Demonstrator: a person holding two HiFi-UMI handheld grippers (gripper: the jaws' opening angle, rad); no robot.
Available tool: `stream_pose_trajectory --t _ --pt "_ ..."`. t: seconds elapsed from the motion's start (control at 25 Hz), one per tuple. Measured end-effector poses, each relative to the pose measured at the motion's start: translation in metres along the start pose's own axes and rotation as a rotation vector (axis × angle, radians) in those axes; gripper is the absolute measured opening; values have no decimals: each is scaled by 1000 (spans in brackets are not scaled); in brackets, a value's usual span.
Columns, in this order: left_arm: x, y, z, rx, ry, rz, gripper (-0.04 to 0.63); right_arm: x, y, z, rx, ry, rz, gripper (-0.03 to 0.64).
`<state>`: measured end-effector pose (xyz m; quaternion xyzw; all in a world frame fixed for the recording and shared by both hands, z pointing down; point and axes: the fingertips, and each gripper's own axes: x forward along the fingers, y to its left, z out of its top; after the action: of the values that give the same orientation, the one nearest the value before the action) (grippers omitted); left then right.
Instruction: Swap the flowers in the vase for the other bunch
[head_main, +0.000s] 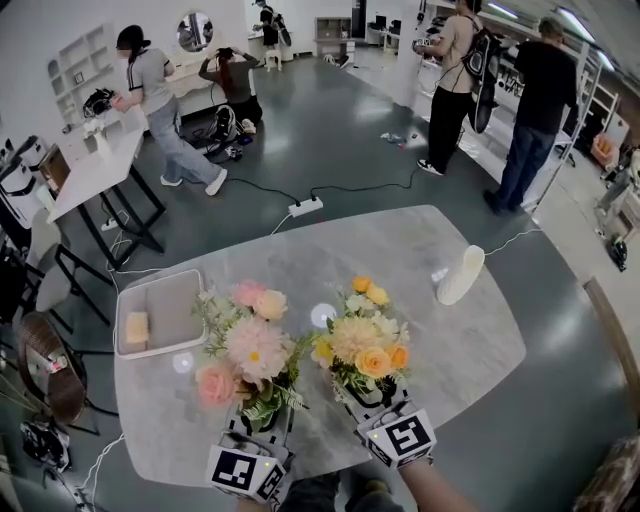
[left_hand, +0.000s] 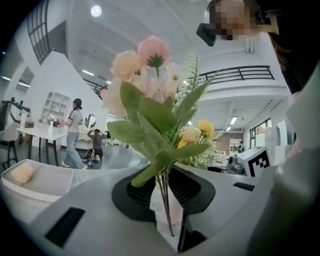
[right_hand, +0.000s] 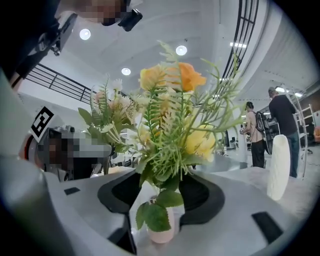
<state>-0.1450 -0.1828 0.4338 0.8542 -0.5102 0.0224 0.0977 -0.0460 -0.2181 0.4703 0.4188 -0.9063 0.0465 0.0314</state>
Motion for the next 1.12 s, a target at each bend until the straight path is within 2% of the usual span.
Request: stream_pose_trajectory --t 0.32,1.12 --pt "-1 12 -3 9 -4 -13 86 13 7 -5 -44 12 -18 254" --pt "2 0 1 1 6 0 86 -7 2 -27 -6 99 14 291"
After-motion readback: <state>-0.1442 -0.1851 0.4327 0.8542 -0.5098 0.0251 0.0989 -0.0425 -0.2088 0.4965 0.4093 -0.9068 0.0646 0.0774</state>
